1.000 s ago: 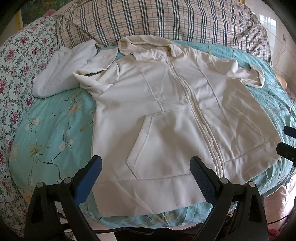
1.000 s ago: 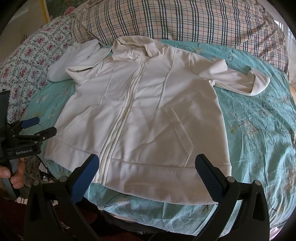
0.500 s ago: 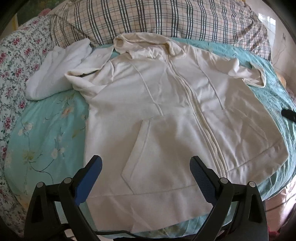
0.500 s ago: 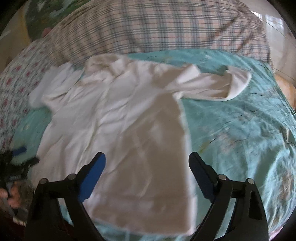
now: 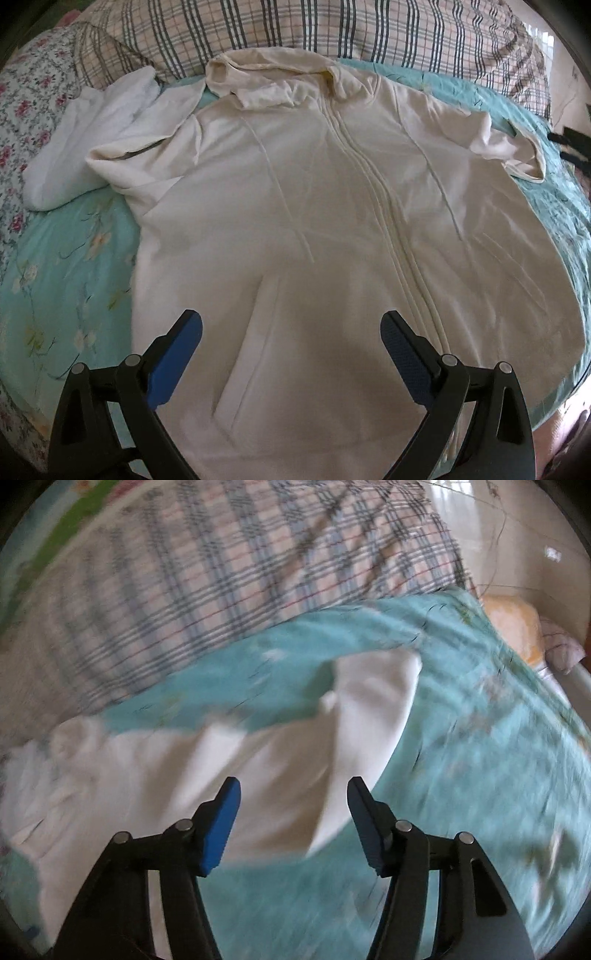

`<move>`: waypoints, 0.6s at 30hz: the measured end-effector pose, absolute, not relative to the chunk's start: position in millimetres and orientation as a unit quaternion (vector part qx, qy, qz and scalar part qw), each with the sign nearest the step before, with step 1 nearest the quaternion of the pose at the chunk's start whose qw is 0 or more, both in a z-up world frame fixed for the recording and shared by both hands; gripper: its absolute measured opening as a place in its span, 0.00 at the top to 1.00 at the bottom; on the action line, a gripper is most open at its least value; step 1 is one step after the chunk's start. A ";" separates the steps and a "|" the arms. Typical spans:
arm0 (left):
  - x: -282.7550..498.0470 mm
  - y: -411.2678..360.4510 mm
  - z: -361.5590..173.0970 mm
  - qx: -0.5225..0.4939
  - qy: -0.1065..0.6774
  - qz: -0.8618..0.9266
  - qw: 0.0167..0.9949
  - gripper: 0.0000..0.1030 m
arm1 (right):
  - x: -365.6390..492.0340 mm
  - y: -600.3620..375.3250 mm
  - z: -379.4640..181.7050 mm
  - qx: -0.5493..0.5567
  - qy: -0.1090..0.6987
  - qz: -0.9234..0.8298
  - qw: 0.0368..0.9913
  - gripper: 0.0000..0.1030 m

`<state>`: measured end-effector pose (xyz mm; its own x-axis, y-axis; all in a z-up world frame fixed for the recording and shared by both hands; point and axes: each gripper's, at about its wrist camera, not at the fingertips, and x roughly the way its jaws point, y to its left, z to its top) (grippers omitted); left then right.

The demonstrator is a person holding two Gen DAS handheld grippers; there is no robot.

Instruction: Fold large clothes

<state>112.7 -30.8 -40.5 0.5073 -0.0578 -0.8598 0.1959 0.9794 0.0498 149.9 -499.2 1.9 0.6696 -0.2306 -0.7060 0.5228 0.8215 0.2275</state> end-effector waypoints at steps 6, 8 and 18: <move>151.1 -46.6 -57.5 0.067 0.504 -0.071 0.858 0.05 | 228.4 -573.7 -19.1 0.192 0.372 -0.260 0.870 0.41; 163.2 -52.8 -62.2 0.061 0.510 -0.073 0.855 0.05 | 251.2 -592.1 -32.8 0.200 0.389 -0.260 0.861 0.41; 186.9 -73.4 -67.0 0.061 0.509 -0.090 0.854 0.05 | 266.5 -607.8 -55.2 0.199 0.407 -0.267 0.850 0.94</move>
